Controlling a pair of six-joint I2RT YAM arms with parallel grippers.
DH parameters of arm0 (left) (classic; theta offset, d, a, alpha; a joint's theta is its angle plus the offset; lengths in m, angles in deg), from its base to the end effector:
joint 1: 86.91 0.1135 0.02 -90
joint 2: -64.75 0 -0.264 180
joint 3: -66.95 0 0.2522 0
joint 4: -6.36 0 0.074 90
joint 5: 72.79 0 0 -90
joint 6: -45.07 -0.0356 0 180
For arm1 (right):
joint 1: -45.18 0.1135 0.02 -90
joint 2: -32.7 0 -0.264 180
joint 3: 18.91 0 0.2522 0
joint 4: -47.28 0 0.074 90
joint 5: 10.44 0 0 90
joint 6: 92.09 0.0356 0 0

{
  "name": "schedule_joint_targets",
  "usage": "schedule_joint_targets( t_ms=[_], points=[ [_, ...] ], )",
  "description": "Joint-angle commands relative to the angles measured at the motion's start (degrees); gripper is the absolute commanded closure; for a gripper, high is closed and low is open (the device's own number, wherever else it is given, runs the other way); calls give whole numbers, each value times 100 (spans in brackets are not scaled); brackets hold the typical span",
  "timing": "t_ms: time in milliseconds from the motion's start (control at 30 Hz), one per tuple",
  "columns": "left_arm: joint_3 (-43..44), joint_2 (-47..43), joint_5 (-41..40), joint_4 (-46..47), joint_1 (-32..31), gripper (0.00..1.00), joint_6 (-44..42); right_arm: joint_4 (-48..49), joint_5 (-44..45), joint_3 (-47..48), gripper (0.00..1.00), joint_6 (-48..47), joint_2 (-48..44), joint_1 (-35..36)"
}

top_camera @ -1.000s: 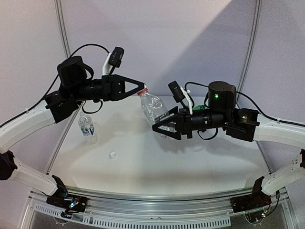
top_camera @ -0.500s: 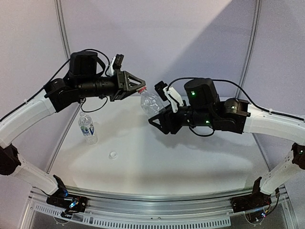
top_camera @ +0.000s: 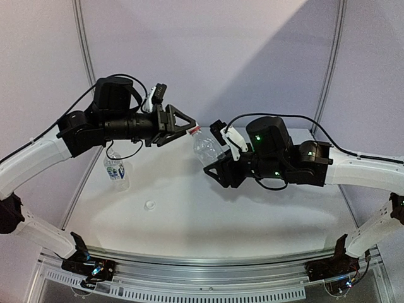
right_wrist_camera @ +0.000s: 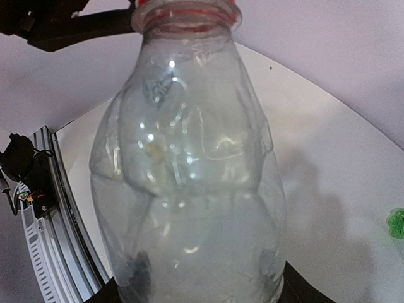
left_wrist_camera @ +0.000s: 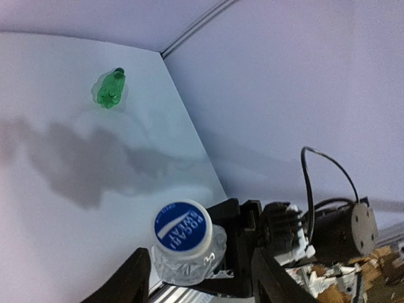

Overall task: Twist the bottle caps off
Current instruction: Unscrew the bottle cap from the plastic bottle.

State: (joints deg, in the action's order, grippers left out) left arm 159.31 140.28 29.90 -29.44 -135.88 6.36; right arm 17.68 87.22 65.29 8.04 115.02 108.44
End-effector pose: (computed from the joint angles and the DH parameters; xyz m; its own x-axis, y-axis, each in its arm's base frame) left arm 0.1899 -0.2301 0.4068 -0.8141 -0.2241 -0.5357 0.3790 0.4939 -0.7826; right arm 0.1543 0.2957 0.3326 -0.3524 -0.3120 -0.8823 -0.7822 0.6158 0.0947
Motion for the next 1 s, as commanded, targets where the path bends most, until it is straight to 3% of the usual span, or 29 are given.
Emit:
schedule_joint_targets(
  t_ms=[0, 100, 133, 567, 767, 967],
  points=[
    [-173, -363, 79, 201, -74, 32, -241, 316, 104, -293, 100, 107, -367, -18],
    [-234, -536, 4, 205, -69, 6, -336, 372, 78, -436, 100, 159, -523, -20],
    [-265, -600, -17, 227, -69, 1, -372, 389, 63, -476, 100, 170, -573, -18],
    [-748, -1316, 517, 777, -69, 1, -1198, 488, -301, -1112, 100, 345, -1434, -19],
    [-1211, -1529, 1048, 1645, -63, 1, -1451, 791, -1957, -1352, 100, 273, -1890, -31],
    [-1337, -1334, 1838, 2565, -69, 5, -1600, 1083, -3049, -1370, 100, 595, -2009, -191]
  ],
)
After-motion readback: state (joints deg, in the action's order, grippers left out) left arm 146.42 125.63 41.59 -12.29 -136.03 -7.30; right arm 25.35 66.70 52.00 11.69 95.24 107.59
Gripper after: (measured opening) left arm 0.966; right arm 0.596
